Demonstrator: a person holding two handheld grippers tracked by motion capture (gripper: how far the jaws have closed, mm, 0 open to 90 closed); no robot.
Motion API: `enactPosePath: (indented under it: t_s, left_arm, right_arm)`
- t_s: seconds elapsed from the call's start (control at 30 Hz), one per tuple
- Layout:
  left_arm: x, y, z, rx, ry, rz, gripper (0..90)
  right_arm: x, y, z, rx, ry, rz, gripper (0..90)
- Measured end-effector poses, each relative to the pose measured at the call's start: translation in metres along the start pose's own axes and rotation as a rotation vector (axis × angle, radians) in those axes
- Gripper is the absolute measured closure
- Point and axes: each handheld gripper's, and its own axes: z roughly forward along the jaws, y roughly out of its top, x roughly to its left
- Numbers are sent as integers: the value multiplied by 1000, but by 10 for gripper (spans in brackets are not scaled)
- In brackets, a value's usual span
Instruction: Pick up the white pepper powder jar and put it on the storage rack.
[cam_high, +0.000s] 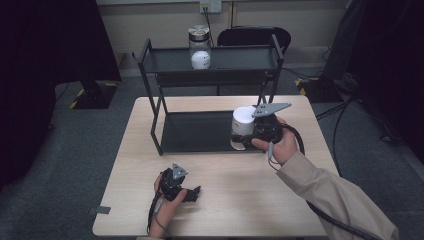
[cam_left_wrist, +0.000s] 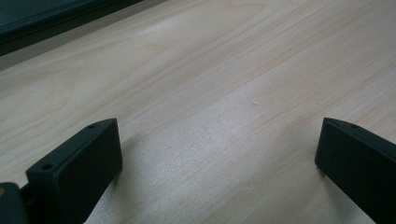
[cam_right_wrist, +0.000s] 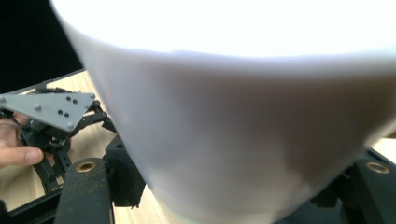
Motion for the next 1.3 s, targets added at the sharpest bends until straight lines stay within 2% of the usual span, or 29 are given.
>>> enactPosePath:
  t_s: [0.23,0.47,0.6,0.77,1.3]
  left_arm:
    - [0,0,0,0,0,0,1]
    - [0,0,0,0,0,0,1]
    - [0,0,0,-1,0,0,1]
    - [0,0,0,0,0,0,1]
    - [0,0,0,0,0,0,1]
  right_arm:
    - [-1,15,0,10,-13,-17,305]
    - [-7,25,0,17,-28,-10,305]
    - [-12,28,0,5,-34,11,305]
    - [-14,36,0,10,-47,6,305]
    - [-14,73,-4,4,-57,-17,305]
